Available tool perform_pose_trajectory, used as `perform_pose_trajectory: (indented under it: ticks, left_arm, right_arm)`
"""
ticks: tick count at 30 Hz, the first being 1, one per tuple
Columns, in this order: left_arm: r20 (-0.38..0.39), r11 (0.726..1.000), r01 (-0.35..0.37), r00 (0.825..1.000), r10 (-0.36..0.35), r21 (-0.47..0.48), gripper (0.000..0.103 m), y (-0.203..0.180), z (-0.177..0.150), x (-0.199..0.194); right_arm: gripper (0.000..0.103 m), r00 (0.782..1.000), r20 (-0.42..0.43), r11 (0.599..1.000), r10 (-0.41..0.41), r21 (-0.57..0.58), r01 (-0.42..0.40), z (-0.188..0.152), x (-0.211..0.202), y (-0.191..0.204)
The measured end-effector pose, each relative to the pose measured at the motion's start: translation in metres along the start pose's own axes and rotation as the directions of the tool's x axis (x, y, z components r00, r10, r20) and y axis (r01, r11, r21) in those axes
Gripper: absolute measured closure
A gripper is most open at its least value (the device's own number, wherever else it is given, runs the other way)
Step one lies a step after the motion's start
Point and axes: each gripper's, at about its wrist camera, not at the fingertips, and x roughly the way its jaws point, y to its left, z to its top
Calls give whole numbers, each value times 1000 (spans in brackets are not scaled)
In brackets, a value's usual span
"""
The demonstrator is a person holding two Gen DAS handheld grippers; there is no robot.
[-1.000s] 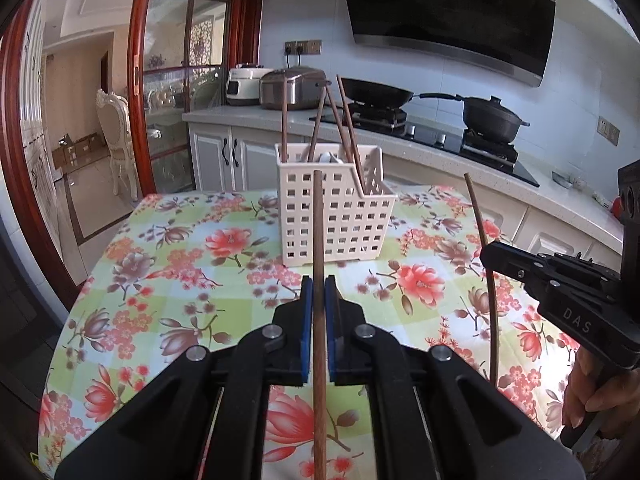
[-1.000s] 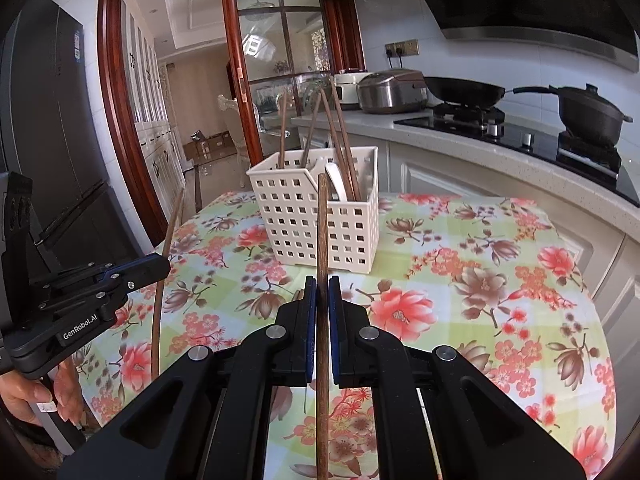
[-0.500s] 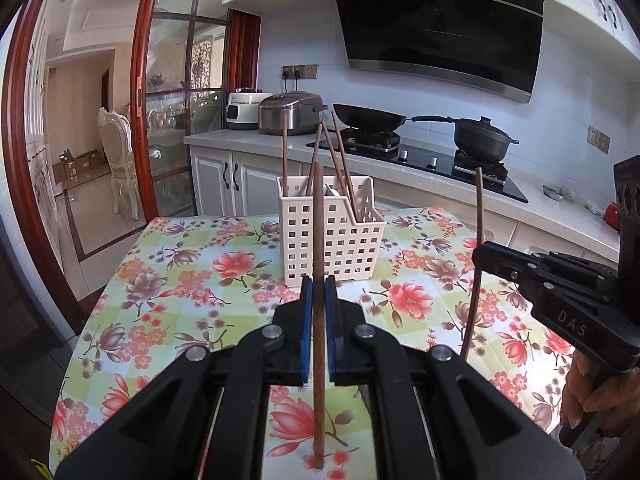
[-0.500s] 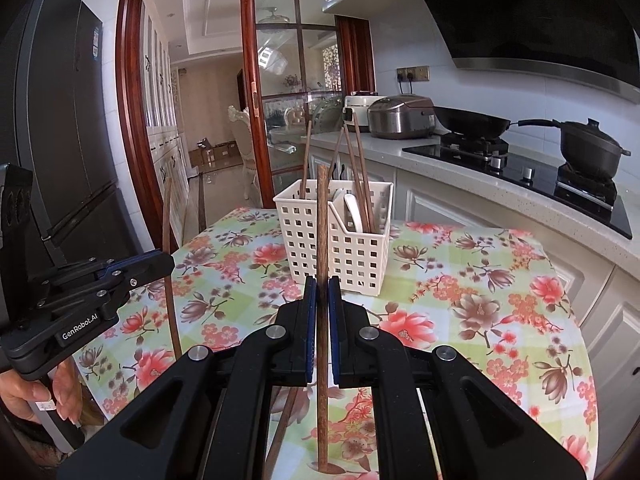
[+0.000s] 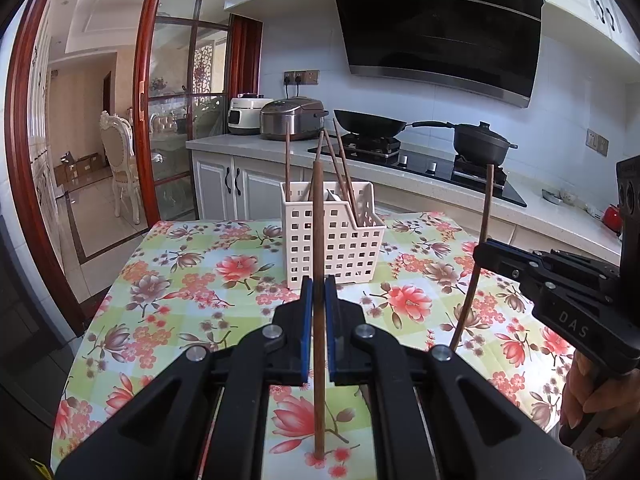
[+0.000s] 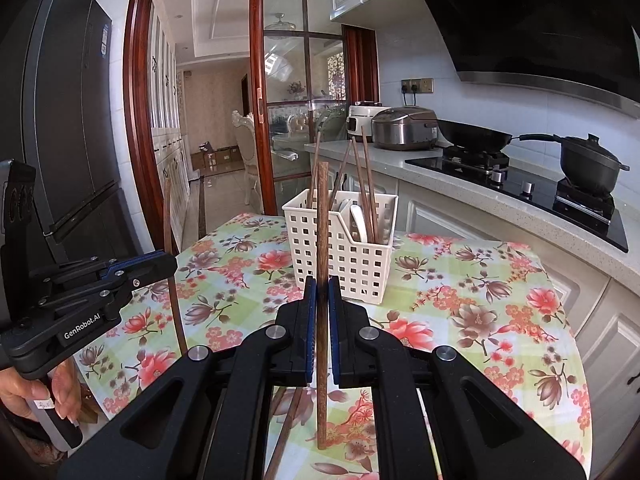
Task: Organize utensils
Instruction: 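Lift both held chopsticks upright and carry them above the caddy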
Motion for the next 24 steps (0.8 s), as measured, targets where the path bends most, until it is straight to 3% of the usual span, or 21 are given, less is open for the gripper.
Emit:
perform_pose_trajectory:
  ticks: [24]
  left_arm:
    - [42,1000,-7,999,6,20,97,-2,11,-7]
  right_arm:
    - [97,1000,27,1000,2,-5,-2,5,-4,2]
